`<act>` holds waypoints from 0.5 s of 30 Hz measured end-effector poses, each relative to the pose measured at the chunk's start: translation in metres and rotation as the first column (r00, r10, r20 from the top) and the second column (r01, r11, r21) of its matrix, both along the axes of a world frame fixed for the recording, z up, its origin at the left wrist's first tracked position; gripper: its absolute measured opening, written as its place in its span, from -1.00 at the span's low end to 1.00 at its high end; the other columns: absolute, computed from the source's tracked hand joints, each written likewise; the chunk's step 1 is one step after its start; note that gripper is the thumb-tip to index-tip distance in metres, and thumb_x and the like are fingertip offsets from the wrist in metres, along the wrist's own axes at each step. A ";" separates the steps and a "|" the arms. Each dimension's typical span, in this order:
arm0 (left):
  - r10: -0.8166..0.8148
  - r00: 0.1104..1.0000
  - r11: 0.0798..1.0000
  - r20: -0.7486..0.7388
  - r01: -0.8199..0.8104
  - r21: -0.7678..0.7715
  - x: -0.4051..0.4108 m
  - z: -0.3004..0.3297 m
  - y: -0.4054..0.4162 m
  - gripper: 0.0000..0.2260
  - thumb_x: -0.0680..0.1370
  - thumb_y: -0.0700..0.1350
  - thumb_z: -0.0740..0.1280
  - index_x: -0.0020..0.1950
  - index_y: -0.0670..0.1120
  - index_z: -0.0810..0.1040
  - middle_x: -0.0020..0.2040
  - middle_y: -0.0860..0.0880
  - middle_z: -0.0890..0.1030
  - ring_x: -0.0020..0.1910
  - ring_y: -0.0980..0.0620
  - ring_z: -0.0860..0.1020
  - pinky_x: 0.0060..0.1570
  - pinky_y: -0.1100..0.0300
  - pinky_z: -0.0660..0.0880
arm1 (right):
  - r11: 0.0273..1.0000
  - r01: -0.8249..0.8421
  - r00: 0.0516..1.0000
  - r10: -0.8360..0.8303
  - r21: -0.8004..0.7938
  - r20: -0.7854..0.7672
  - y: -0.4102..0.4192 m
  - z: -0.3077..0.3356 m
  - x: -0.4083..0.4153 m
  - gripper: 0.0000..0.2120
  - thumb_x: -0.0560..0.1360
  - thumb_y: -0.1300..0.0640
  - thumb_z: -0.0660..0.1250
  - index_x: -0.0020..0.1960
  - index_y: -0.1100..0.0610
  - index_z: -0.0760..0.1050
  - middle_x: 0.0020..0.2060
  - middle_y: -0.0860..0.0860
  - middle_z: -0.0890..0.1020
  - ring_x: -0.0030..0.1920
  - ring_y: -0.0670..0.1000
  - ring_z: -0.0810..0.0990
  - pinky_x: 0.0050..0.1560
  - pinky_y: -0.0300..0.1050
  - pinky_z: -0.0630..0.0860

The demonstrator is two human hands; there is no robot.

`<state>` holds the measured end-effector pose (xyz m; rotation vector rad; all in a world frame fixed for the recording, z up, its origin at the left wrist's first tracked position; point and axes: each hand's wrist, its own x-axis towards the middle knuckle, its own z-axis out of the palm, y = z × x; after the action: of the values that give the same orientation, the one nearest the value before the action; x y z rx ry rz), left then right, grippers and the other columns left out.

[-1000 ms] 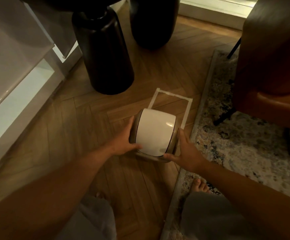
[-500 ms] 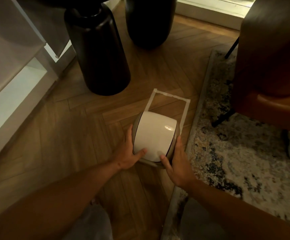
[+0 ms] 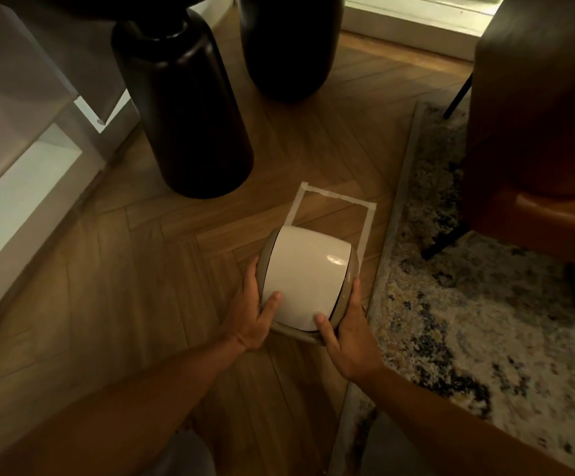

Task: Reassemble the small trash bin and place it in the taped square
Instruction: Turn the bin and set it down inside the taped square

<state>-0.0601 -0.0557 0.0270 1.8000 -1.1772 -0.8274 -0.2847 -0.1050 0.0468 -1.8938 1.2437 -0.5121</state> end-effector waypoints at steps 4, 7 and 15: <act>0.085 0.996 0.996 -0.001 -0.085 0.004 -0.001 -0.005 -0.008 -0.25 0.54 0.44 0.21 0.63 0.20 0.03 0.33 0.50 0.35 0.30 0.39 0.44 0.27 0.13 0.51 | 1.000 -0.004 1.000 0.004 0.009 0.018 -0.007 -0.006 0.000 0.02 0.58 -0.35 0.27 0.61 -0.21 -0.49 0.69 0.07 0.11 0.65 0.06 0.17 0.55 0.22 0.28; 0.103 0.995 0.995 -0.004 -0.103 0.003 -0.001 -0.006 -0.012 -0.25 0.55 0.44 0.20 0.63 0.13 0.11 0.40 0.38 0.41 0.31 0.34 0.47 0.28 0.11 0.52 | 1.000 0.010 0.998 -0.010 0.011 0.056 -0.010 -0.012 0.000 0.04 0.58 -0.32 0.31 0.65 -0.14 -0.42 0.68 0.04 0.12 0.65 0.04 0.18 0.54 0.23 0.30; 0.136 0.991 0.990 0.005 -0.136 -0.026 0.002 -0.004 -0.025 -0.24 0.55 0.43 0.18 0.61 -0.01 0.26 0.43 0.04 0.51 0.35 0.16 0.51 0.34 0.01 0.50 | 0.997 0.068 0.995 -0.067 -0.020 0.074 -0.019 -0.029 0.003 0.05 0.56 -0.33 0.35 0.68 -0.12 -0.36 0.71 -0.06 -0.07 0.68 0.00 0.03 0.57 0.30 0.22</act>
<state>-0.0585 -0.0803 0.0229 1.8406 -1.0514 -0.7245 -0.2820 -0.1240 0.0179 -1.8402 1.2624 -0.6280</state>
